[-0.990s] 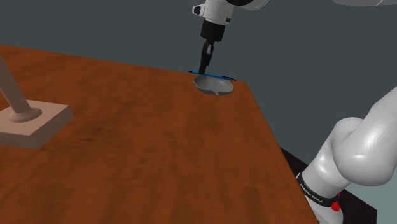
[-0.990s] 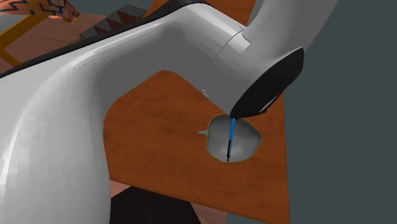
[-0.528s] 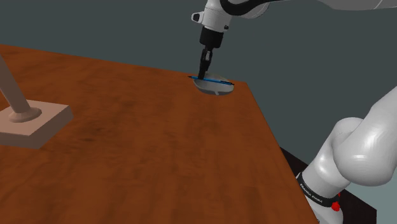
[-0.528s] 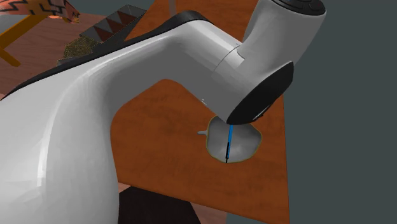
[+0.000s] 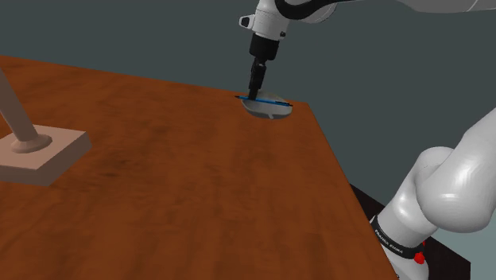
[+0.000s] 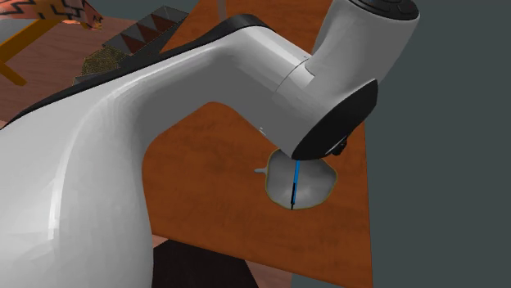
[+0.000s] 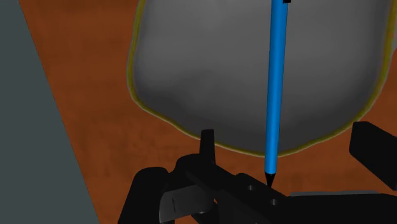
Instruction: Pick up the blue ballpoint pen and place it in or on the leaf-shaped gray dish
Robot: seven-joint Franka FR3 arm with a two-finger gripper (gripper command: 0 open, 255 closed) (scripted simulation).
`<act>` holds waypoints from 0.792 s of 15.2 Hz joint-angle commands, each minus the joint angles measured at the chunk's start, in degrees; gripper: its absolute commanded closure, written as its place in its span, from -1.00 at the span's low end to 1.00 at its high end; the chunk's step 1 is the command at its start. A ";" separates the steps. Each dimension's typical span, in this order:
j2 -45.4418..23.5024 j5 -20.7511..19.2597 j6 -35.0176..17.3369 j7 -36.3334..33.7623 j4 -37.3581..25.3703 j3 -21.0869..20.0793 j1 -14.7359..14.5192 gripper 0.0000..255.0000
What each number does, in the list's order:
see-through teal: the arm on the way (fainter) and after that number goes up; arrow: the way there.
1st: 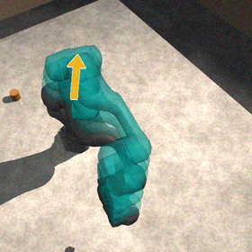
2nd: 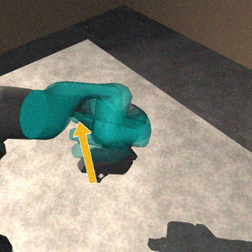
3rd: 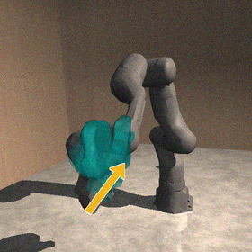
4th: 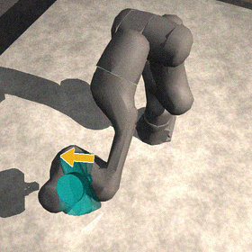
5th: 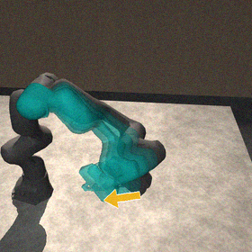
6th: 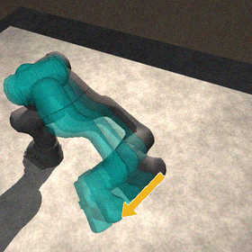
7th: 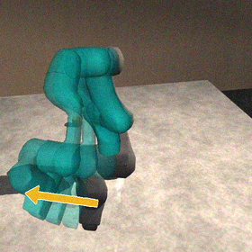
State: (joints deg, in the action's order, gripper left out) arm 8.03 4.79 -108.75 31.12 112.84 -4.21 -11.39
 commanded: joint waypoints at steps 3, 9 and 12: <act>0.39 -0.07 3.79 -0.03 -3.39 0.17 0.12 -1.00; 0.48 -0.14 7.22 -0.07 -6.73 0.32 0.22 -1.00; 0.48 -0.14 7.22 -0.07 -6.73 0.32 0.22 -1.00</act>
State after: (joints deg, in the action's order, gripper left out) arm 8.51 4.66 -101.55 31.05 106.12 -3.90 -11.17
